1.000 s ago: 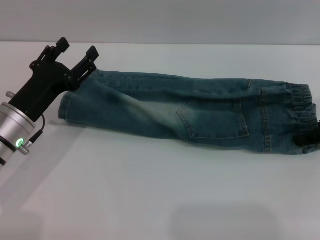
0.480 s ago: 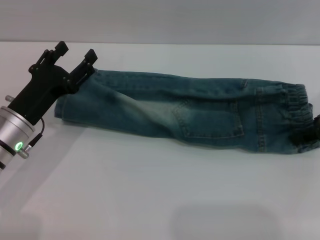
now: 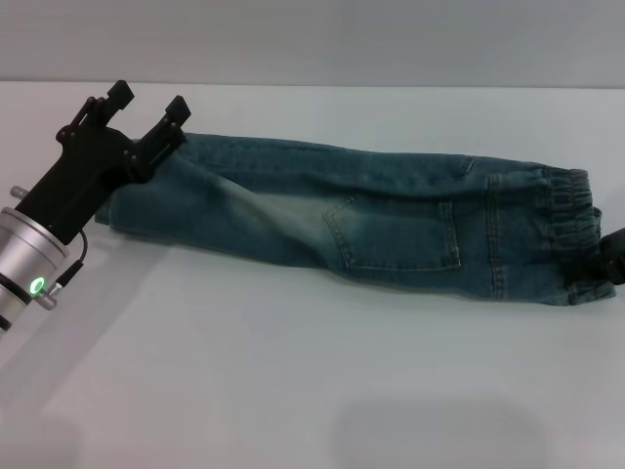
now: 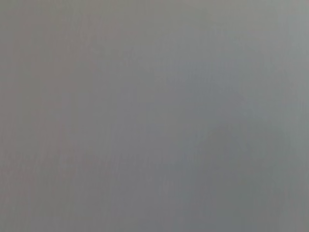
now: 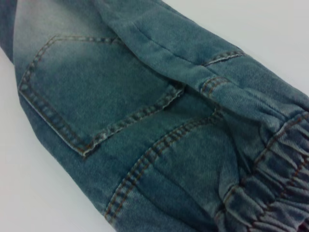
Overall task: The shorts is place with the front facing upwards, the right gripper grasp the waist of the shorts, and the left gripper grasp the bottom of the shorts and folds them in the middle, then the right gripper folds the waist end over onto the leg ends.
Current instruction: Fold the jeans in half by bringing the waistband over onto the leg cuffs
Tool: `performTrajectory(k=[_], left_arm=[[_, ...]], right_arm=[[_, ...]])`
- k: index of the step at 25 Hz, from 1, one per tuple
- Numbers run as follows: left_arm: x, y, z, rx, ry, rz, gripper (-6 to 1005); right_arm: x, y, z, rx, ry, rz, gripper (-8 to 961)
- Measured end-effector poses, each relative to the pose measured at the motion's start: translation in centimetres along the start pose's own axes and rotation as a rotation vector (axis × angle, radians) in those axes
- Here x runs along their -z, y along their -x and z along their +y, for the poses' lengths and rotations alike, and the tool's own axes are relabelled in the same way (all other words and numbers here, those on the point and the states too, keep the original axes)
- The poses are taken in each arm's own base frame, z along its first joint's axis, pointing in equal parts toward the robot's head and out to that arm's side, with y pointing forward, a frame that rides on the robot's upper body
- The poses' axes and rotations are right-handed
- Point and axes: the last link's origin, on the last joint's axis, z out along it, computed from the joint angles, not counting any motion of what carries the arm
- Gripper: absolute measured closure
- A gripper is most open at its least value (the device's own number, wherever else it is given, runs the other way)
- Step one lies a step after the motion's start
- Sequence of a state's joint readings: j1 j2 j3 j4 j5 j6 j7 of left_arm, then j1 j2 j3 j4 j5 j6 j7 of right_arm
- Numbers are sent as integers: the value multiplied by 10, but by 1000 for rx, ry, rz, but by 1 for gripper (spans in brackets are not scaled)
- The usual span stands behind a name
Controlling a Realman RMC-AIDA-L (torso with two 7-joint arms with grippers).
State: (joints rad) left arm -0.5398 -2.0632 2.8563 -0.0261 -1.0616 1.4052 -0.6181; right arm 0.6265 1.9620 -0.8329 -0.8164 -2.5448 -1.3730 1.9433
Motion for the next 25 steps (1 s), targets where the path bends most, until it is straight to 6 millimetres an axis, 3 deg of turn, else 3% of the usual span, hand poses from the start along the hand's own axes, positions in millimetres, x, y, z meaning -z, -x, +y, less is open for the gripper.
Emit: performTrajectory(k=[2,4,10,13,25], left_arm=[[0,0,0,0,0,0,170],[0,0,0,0,0,0,170],[-1,1,3,-45,11,-2,171],[-3,5,10,-101,37,-13,171],[-5,38,54,-286,132,-104,171]], right_arm=[[0,0,0,0,1,0,494],[0,0,0,0,2,1,721],[3,-1,4,-7,38,-3,876],[14,3,7,-5,72,-30,898],[91,34,25,48,185,-108,912]])
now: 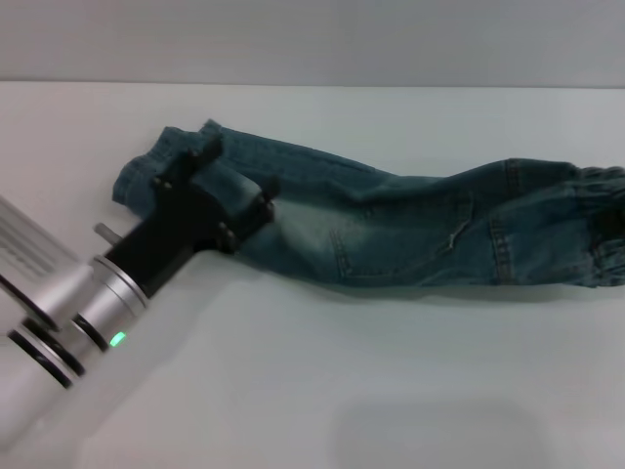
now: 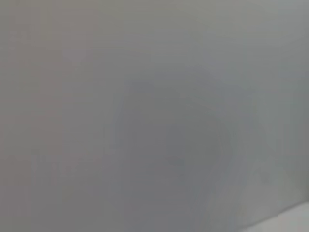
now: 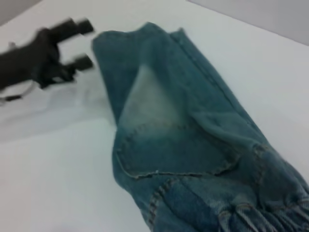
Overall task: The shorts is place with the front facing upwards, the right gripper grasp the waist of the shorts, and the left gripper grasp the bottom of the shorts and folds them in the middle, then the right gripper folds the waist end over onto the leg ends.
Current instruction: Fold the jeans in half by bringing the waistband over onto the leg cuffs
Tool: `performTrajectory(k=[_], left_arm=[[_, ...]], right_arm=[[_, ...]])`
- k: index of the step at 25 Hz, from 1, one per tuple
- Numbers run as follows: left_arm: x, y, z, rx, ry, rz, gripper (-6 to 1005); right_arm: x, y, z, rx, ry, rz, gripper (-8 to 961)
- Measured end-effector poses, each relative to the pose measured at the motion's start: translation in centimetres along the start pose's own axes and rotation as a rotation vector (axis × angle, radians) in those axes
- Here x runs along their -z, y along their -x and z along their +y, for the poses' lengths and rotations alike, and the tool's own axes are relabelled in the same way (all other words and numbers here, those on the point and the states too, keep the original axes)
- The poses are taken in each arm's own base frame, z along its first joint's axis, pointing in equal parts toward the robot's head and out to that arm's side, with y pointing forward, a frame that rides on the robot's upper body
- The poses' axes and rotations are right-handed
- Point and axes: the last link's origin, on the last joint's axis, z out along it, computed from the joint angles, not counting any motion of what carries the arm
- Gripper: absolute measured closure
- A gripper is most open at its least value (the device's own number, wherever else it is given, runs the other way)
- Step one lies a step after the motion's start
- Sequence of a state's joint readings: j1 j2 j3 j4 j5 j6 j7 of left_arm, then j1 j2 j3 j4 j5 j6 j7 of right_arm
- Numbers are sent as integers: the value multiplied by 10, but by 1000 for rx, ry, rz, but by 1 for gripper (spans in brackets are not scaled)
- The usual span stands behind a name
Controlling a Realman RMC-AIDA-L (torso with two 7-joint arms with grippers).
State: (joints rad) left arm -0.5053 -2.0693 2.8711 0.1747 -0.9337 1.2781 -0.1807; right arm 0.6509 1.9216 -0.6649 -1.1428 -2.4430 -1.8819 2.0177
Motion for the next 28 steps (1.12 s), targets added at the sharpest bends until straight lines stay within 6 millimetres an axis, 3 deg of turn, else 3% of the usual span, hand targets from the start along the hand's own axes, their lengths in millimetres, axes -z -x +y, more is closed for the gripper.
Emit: performTrajectory(k=[8,15,28], left_arm=[[-10,5,26,-128,17,-38,171],[-35,5,48,-249,47,-97,172],[-35,12,73,-288,182,-146,172]], right_arm=[[11,7,18,31,81,-6,911],[13,5,28,45,154,-22,913],[36,9,39,58,205,-95,912]])
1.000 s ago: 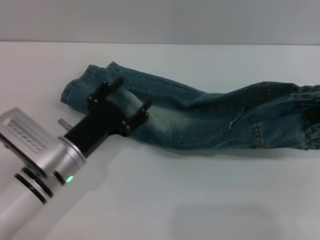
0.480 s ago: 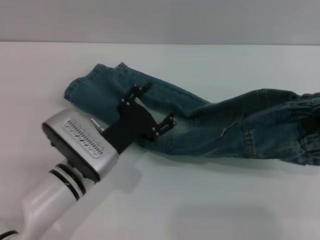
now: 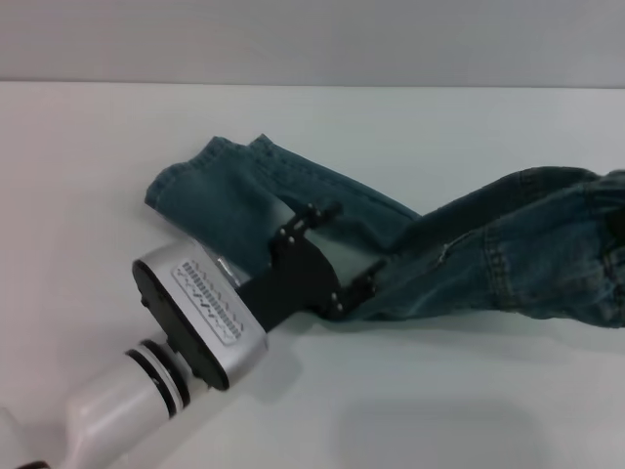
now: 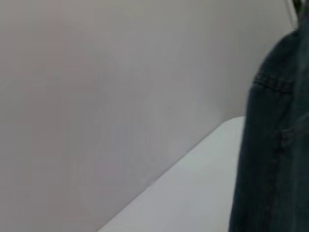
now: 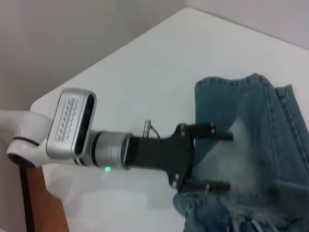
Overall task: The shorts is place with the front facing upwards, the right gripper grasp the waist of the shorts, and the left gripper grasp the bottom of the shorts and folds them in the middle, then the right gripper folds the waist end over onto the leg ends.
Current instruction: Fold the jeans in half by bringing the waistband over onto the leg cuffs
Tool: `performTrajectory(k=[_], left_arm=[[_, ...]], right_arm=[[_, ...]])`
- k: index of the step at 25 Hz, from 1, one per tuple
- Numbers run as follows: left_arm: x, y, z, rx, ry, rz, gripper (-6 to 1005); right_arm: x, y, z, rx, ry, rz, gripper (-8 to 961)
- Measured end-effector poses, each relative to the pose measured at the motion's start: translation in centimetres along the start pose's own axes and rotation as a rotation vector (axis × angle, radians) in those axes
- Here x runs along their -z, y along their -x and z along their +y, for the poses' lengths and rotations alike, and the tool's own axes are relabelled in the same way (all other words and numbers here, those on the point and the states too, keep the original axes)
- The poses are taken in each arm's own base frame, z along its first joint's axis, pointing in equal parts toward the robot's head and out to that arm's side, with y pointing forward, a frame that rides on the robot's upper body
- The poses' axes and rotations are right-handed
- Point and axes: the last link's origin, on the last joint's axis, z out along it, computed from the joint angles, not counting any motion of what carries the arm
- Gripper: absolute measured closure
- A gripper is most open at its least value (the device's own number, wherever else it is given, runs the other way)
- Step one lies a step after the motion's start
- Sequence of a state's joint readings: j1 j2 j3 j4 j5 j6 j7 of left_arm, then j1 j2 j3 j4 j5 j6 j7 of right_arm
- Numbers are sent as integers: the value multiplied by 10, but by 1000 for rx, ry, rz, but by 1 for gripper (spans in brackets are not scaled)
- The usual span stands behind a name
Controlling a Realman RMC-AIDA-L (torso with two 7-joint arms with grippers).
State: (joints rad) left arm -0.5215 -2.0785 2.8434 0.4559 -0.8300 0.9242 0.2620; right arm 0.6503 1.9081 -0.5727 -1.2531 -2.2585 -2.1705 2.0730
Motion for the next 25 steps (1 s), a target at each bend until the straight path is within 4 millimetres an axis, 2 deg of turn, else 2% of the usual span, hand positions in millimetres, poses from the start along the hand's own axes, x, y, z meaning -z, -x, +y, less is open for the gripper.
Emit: performTrajectory(k=[12,25], left_arm=[[3,-24,45,30,127,86,172],[3,-36,60,65,159,116,173]], right_arm=[[11,22,1,41,2,-51,917],[-4,36,1,63,100,-20,916]])
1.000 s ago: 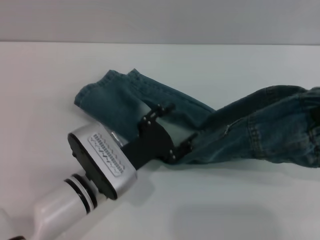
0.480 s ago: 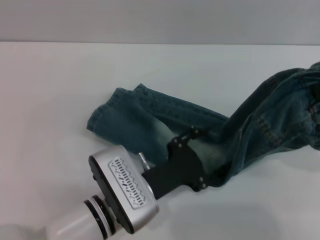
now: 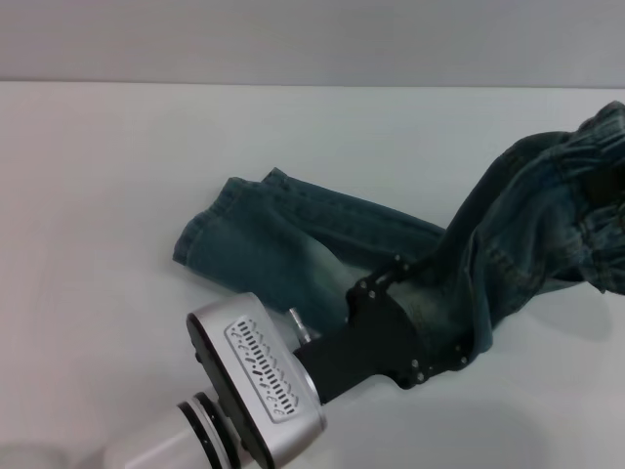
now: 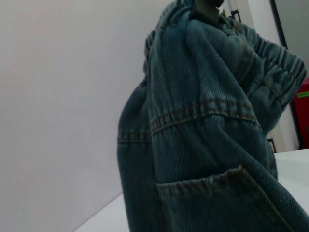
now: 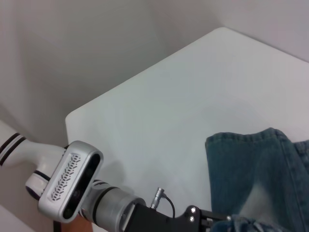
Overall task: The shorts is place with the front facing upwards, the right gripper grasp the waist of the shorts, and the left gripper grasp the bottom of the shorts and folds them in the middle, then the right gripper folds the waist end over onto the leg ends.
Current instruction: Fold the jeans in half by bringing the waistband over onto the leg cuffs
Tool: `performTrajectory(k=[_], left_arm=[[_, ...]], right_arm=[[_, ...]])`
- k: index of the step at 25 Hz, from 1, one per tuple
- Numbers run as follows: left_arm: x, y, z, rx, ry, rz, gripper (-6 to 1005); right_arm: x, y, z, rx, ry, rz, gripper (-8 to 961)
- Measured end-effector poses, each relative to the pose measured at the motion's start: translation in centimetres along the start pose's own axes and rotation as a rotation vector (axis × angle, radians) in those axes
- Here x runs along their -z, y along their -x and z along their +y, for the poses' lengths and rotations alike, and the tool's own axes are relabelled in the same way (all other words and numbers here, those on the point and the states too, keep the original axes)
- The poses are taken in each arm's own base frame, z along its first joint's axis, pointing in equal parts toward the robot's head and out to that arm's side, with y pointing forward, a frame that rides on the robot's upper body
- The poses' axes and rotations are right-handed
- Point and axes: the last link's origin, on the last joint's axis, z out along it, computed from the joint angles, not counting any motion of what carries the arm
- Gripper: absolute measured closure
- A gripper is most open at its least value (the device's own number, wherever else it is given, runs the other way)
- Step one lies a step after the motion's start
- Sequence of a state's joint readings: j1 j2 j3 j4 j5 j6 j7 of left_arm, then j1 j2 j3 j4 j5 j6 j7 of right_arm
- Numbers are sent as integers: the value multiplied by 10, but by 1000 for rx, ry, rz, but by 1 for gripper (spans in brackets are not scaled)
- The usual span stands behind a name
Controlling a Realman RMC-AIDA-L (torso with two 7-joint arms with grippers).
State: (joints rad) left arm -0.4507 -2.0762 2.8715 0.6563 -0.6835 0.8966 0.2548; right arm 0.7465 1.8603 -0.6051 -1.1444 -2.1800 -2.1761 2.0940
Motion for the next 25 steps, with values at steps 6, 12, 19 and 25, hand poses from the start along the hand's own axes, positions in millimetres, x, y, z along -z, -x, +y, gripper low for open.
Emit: performTrajectory(k=[6,12,19,25], left_arm=[[0,-2,8,21,12,2,173],[0,-7,15,54,9,12,173],[9,0,-23,24,-141,4,173],[28,11,-66,-7,-331,-7,174]], right_arm=[[-1,7,1,21,7,2,916],[1,8,0,28,-1,9,917],[0,-3,-3,8,16,10,917],[-8,-13,-10,-20,36,18,907]])
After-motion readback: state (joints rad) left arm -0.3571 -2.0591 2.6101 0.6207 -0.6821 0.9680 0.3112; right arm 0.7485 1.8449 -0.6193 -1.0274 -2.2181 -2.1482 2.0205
